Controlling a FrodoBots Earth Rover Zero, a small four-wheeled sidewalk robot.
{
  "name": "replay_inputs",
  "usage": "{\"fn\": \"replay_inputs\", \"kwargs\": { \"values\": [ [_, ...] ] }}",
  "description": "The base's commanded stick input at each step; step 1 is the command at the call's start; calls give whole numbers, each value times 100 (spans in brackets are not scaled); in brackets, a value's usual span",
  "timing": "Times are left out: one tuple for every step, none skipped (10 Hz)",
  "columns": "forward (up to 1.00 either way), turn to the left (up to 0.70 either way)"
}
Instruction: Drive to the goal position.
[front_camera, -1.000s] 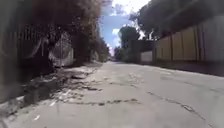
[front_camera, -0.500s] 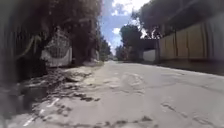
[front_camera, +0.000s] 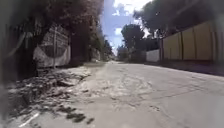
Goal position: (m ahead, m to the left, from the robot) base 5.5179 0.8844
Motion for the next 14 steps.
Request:
{"fn": "replay_inputs", "kwargs": {
  "values": [
    [100, 0],
    [100, 0],
    [100, 0],
    [100, 0],
    [100, 0],
    [100, 0],
    [100, 0],
    [100, 0],
    [100, 0],
    [100, 0],
    [100, 0],
    [100, 1],
    [100, 3],
    [100, 4]
  ]
}}
